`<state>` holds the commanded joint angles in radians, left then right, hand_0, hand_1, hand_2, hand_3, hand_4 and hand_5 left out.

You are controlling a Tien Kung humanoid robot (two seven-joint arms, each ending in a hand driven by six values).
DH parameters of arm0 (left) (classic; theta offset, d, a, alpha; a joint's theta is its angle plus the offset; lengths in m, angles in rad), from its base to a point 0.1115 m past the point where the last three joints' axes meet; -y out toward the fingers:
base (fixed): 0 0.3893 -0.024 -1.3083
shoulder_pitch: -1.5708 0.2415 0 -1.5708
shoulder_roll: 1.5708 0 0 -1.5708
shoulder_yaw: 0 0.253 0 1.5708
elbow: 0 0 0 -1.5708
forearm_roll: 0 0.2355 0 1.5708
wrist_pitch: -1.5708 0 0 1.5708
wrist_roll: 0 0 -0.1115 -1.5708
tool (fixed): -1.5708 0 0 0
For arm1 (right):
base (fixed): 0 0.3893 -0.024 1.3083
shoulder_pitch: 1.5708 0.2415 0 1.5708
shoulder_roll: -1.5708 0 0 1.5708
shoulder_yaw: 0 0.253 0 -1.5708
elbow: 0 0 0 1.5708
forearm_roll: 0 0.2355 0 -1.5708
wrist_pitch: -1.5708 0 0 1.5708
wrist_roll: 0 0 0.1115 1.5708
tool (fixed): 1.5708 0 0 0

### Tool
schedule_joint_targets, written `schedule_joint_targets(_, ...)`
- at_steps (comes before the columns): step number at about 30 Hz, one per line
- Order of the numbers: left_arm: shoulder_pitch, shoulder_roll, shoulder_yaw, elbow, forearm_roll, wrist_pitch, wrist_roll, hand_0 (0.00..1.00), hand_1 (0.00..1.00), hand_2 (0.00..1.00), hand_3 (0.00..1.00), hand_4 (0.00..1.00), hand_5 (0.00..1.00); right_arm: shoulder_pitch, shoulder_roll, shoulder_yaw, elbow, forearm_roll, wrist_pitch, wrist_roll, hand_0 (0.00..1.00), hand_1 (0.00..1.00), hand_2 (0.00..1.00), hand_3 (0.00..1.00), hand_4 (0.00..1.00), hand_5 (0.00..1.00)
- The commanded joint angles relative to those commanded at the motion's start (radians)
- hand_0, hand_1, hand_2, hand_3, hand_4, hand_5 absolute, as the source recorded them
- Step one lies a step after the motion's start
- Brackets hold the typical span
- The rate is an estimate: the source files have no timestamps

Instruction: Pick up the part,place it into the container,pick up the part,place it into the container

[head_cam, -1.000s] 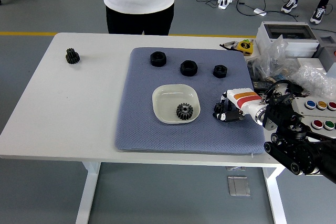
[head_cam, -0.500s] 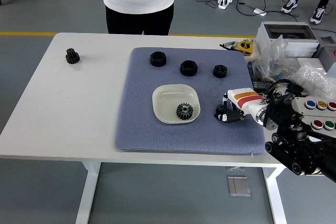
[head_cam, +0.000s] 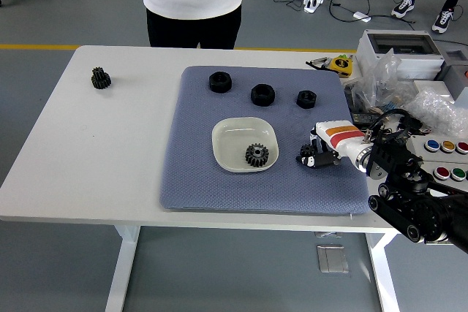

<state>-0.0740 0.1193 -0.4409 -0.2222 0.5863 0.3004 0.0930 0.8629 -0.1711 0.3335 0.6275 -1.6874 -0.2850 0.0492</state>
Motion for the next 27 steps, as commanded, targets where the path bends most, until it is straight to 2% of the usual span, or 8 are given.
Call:
schedule_joint_targets(4,0.002,0.0,-0.001,0.0,0.002,0.0,0.0,0.628,0.632,0.621,0.564,0.63,0.553,-0.001,-0.006,0.018,0.022,-0.014,0.0,-0.002,0.002,0.039,0.156,0.268,0.735,0.46)
schedule_joint_targets(15,0.006,0.002,-0.007,0.001,0.012,-0.001,0.003,0.628,0.632,0.621,0.563,0.63,0.554,0.024,-0.007,0.054,0.145,-0.074,0.0,-0.013,0.002,0.036,0.153,0.264,0.737,0.459)
schedule_joint_targets(22,0.006,0.005,-0.011,0.001,0.018,-0.001,0.004,0.628,0.632,0.62,0.563,0.631,0.554,0.071,0.034,0.021,0.17,-0.072,0.012,-0.018,0.002,0.039,0.153,0.265,0.74,0.457)
schedule_joint_targets(24,0.006,0.007,-0.01,0.0,0.019,-0.001,0.004,0.628,0.632,0.62,0.564,0.631,0.554,0.086,0.053,0.009,0.166,-0.061,0.021,-0.018,0.002,0.065,0.185,0.298,0.761,0.441)
schedule_joint_targets(27,0.005,0.008,-0.01,0.0,0.018,0.0,0.004,0.628,0.632,0.62,0.564,0.631,0.554,0.103,0.076,-0.01,0.15,-0.049,0.031,-0.018,0.002,0.065,0.185,0.298,0.761,0.441)
